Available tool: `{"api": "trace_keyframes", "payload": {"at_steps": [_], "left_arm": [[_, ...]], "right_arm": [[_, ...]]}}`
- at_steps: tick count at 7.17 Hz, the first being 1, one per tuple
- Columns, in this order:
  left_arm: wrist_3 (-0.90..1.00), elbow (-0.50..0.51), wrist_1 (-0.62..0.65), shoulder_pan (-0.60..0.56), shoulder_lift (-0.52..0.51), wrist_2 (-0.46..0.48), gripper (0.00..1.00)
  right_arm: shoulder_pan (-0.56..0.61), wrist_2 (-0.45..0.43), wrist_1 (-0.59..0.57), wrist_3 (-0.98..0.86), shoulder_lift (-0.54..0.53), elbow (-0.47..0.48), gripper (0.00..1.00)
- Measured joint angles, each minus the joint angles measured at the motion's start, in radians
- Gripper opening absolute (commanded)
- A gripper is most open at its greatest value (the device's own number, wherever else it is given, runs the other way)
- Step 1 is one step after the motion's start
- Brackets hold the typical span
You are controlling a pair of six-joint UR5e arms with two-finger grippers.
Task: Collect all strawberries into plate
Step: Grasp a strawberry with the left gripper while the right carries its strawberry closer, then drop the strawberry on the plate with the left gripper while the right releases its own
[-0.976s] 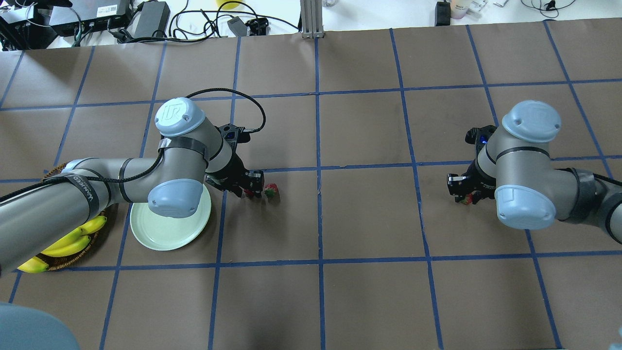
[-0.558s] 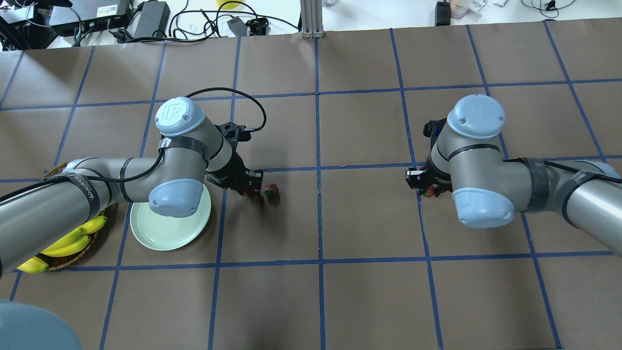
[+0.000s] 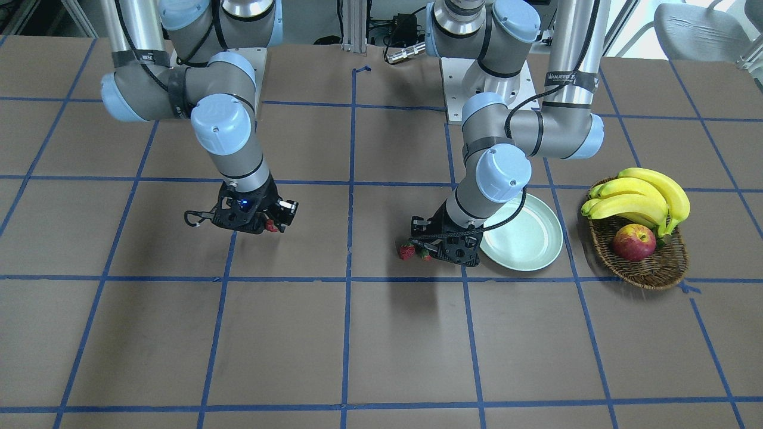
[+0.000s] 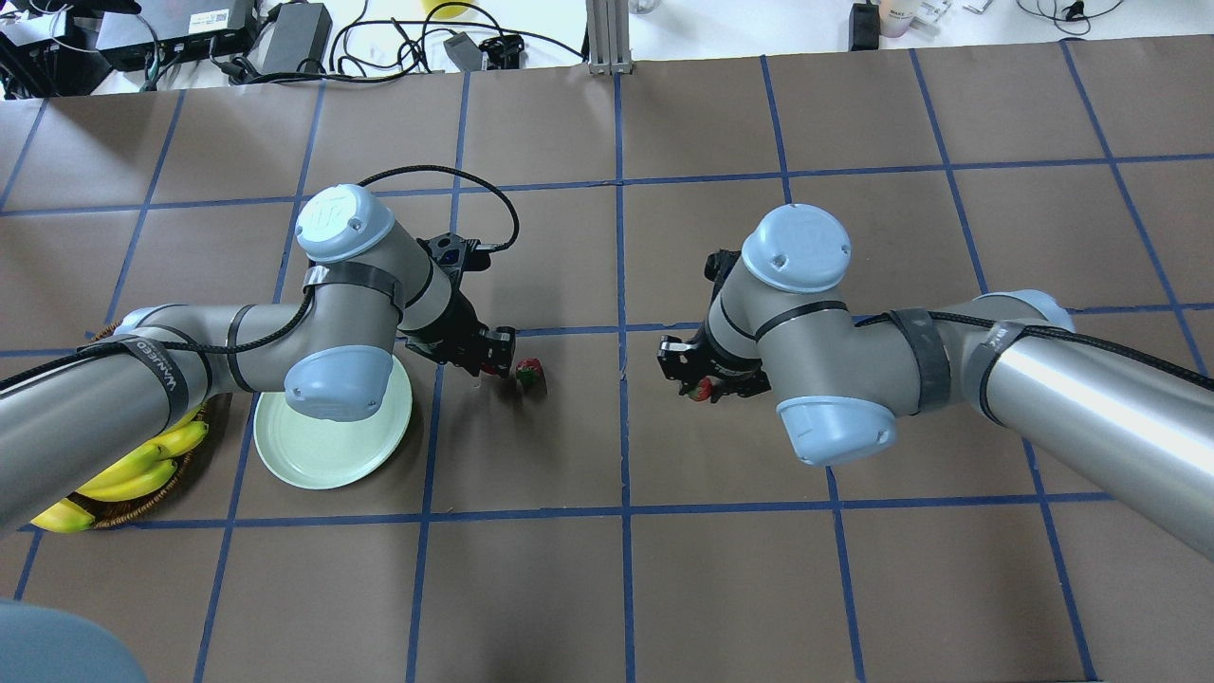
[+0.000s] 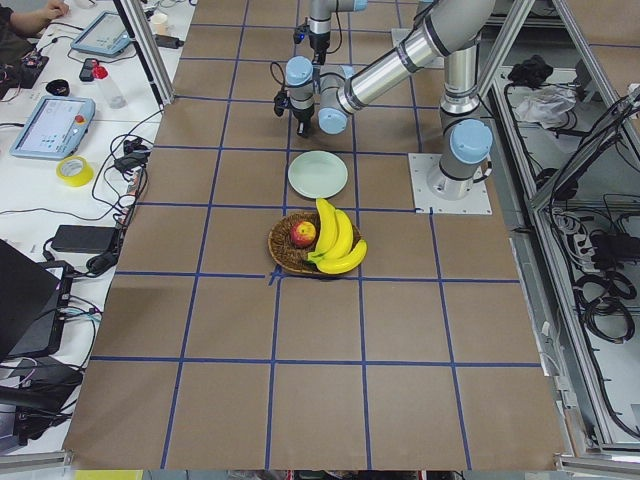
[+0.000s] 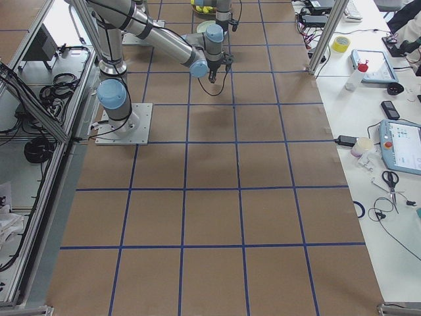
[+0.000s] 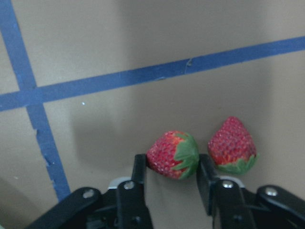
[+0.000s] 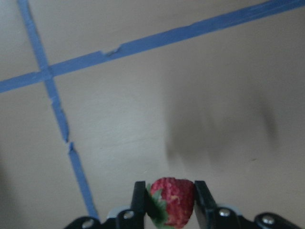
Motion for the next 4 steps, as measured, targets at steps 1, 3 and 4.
{"api": "trace_keyframes", "payload": {"at_steps": [1,3,4], "left_arm": [[0.008,0.021,-0.043,0.02,0.017,0.021,0.0],[0.057,0.086,-0.197,0.106,0.059,0.07,0.0],[0.087,0.12,-0.291,0.18,0.075,0.083,0.0]], "right_arm": [[0.036,0.066,-0.014,0.024,0.017,-0.015,0.04],[0.066,0.184,-0.074,0.079,0.057,-0.026,0.37],[0.081,0.214,-0.104,0.114,0.086,-0.039,0.92]]}}
